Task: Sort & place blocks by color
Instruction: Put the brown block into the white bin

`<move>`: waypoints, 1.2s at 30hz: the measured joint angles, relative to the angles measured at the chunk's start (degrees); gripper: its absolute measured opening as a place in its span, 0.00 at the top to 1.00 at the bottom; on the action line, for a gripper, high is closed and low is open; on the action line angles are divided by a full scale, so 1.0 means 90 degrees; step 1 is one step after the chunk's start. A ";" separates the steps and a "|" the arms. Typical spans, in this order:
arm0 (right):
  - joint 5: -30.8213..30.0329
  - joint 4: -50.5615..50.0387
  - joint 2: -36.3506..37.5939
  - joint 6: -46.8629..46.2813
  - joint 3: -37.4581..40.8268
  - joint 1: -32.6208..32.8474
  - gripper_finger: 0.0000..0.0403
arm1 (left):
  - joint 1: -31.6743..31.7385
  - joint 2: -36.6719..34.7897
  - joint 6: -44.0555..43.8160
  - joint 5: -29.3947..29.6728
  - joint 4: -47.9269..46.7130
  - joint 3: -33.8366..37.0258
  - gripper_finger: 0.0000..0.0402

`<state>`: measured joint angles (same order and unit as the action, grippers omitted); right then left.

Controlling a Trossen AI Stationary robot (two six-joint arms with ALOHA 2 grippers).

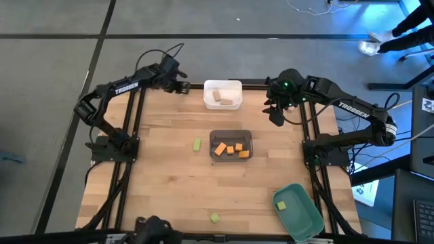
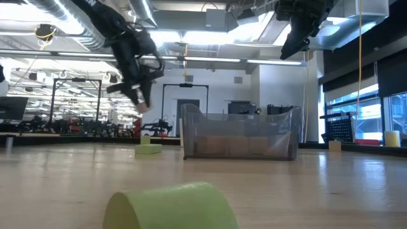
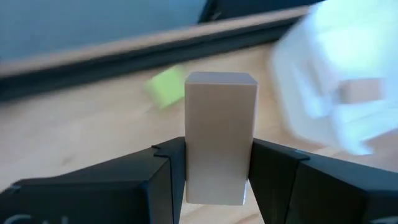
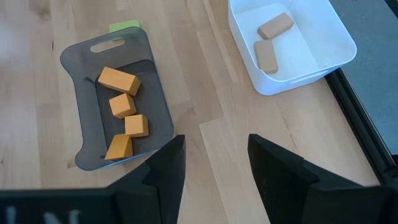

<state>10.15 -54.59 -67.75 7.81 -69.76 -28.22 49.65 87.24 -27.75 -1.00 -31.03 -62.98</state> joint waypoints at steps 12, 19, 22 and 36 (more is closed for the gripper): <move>0.0000 0.0000 0.0000 0.0000 0.0000 0.0000 0.57 | -0.1241 0.0228 0.1149 -0.0320 0.2879 -0.0021 0.71; 0.0000 0.0000 0.0000 0.0001 0.0000 0.0000 0.57 | -0.1341 0.1087 0.0789 -0.0861 0.3626 0.0000 0.71; 0.0000 0.0000 0.0000 0.0000 0.0000 -0.0001 0.57 | -0.1340 0.1312 0.0632 -0.1014 0.3829 0.0000 0.71; 0.0000 0.0002 0.0000 0.0000 0.0000 -0.0001 0.57 | -0.1265 0.1637 0.0951 -0.1154 0.4093 0.0000 0.65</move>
<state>10.15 -54.57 -67.75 7.82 -69.76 -28.23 38.26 101.97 -19.18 -11.38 5.81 -62.98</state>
